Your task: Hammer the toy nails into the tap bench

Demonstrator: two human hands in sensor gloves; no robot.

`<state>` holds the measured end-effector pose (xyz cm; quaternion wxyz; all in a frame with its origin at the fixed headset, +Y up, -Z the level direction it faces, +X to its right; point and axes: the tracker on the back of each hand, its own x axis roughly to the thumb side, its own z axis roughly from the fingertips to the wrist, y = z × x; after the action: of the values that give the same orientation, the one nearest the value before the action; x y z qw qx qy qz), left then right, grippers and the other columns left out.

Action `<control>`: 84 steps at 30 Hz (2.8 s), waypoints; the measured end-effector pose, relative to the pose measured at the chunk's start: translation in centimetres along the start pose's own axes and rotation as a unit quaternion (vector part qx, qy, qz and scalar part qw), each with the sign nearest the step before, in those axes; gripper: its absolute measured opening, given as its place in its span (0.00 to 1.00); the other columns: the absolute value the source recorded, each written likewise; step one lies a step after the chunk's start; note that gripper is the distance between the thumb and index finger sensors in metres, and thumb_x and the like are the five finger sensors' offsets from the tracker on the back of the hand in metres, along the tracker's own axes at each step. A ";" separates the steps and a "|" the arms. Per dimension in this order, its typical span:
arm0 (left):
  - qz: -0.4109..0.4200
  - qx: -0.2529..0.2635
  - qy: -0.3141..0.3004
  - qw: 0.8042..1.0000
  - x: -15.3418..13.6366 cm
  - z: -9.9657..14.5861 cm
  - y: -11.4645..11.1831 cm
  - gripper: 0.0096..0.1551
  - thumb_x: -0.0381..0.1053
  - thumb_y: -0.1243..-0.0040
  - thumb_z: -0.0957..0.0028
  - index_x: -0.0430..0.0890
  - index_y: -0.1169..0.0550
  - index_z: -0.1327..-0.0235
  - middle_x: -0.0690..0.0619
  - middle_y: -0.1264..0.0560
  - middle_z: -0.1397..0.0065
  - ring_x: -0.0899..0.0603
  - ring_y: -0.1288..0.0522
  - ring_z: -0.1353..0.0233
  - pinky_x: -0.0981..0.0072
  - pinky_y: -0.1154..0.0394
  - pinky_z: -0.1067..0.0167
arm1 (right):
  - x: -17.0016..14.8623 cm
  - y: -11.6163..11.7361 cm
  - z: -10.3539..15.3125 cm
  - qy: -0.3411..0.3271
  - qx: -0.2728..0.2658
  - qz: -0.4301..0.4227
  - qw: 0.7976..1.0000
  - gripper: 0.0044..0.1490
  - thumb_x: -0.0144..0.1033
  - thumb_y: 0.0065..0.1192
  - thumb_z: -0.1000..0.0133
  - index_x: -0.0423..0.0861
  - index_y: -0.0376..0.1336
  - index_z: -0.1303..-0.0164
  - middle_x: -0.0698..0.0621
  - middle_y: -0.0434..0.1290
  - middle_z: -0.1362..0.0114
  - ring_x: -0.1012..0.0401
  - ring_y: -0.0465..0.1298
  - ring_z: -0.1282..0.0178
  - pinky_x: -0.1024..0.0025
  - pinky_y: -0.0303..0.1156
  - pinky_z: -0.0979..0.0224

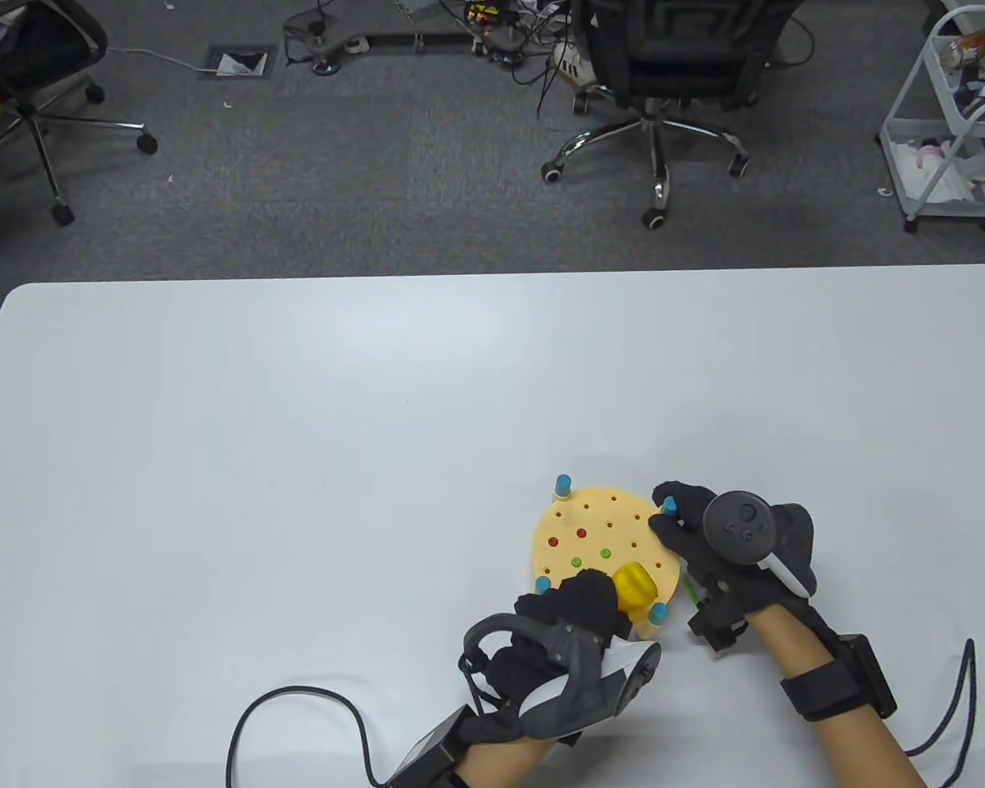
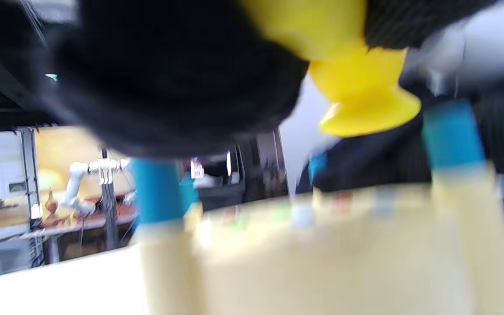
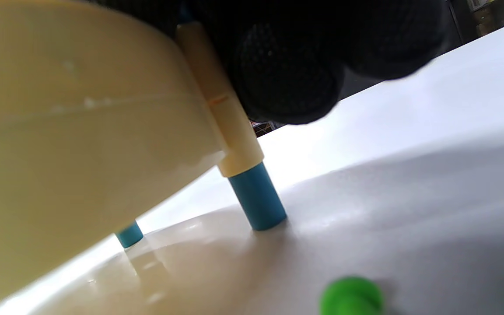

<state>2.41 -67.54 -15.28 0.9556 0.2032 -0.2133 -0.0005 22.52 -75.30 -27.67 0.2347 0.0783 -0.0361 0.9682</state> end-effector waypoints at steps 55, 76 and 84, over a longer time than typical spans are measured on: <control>0.283 -0.047 0.269 0.920 -15.5 1.3 -3.0 0.38 0.66 0.47 0.59 0.43 0.21 0.45 0.43 0.14 0.63 0.44 0.14 0.75 0.62 0.21 0.78 | -1.2 2.4 3.1 -0.002 0.116 0.188 0.975 0.38 0.41 0.60 0.53 0.37 0.64 0.34 0.44 0.77 0.47 0.66 0.78 0.66 0.65 0.79 0.51; 0.275 -0.050 0.244 0.929 -14.6 1.1 -3.3 0.37 0.66 0.47 0.59 0.43 0.21 0.45 0.43 0.14 0.63 0.44 0.14 0.75 0.62 0.21 0.79 | 2.6 -4.1 5.0 -0.123 -0.071 -0.004 0.990 0.26 0.45 0.62 0.53 0.48 0.71 0.47 0.50 0.80 0.53 0.67 0.80 0.69 0.67 0.81 0.54; 0.268 -0.061 0.235 0.933 -14.2 0.9 -3.6 0.37 0.66 0.47 0.59 0.43 0.20 0.45 0.43 0.14 0.64 0.45 0.14 0.76 0.62 0.21 0.79 | 3.8 -2.2 4.6 -0.143 -0.076 0.086 0.983 0.26 0.45 0.62 0.53 0.48 0.71 0.47 0.50 0.80 0.53 0.67 0.80 0.69 0.67 0.81 0.53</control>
<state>-10.59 -69.91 -21.69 0.9536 0.0746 -0.0292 0.2901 20.85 -72.14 -22.42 0.1480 0.1939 -0.1497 0.9582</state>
